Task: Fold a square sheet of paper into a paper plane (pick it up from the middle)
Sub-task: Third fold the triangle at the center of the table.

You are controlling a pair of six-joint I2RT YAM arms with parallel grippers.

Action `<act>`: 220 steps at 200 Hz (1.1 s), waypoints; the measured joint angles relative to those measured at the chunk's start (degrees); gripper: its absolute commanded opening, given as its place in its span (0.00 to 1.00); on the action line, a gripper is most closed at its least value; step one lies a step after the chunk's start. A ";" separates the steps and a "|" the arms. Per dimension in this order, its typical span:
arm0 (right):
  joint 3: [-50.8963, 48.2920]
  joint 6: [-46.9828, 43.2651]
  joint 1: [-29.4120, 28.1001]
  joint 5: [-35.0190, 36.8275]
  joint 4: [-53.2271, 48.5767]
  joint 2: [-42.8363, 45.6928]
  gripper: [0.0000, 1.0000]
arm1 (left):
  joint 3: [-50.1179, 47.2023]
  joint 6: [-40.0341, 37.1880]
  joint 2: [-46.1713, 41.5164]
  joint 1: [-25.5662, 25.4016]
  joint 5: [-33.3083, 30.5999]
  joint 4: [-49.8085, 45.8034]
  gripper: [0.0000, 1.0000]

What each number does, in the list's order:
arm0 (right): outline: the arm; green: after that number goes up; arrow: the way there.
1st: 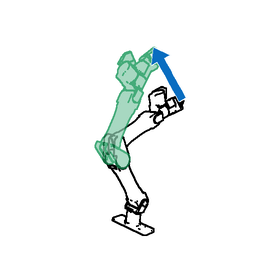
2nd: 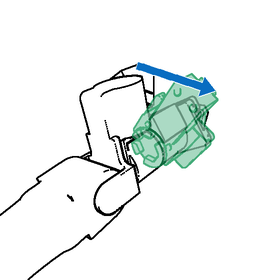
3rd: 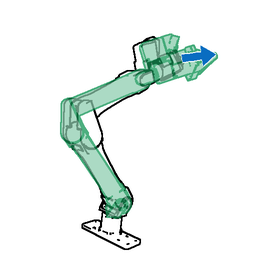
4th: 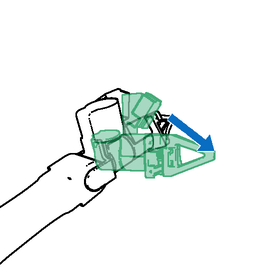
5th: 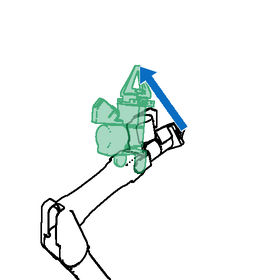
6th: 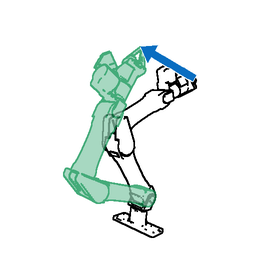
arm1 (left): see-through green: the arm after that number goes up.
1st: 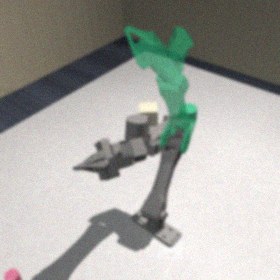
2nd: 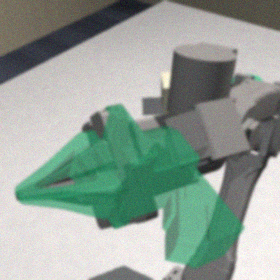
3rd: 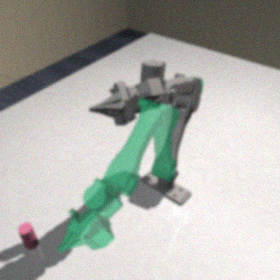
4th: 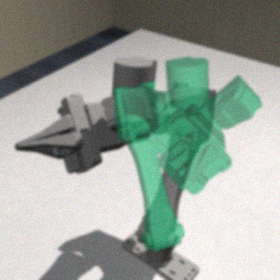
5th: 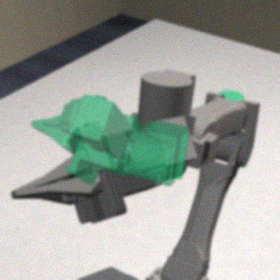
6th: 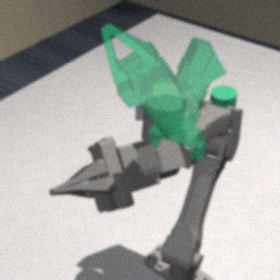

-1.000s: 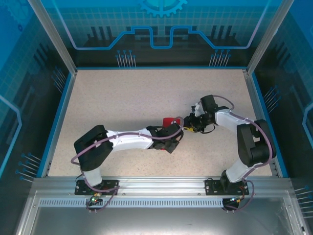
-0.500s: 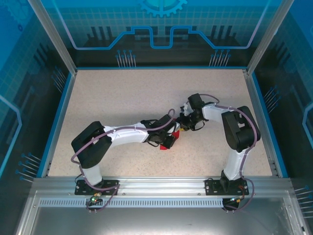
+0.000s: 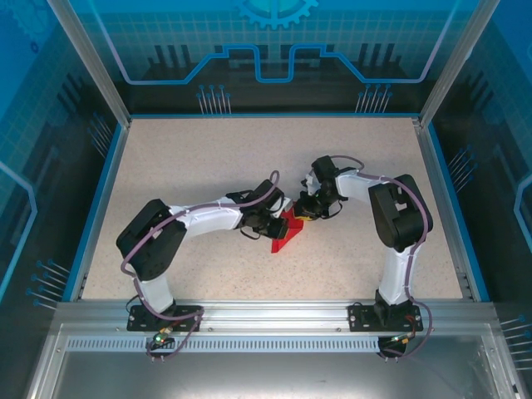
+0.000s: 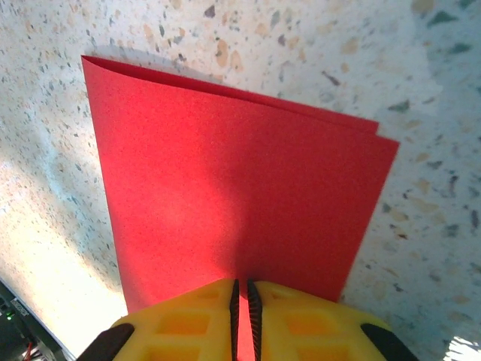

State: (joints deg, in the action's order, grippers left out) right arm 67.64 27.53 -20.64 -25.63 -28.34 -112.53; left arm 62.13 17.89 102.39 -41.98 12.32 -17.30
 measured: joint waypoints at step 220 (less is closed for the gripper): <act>1.01 -0.87 -0.07 -0.26 -1.22 -0.52 0.19 | 1.40 0.22 5.11 2.12 0.66 0.04 0.00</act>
State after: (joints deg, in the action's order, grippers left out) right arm 68.64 26.65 -20.71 -25.89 -29.56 -113.06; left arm 63.53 18.11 107.50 -39.86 12.97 -17.26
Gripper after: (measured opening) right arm 0.189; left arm 0.050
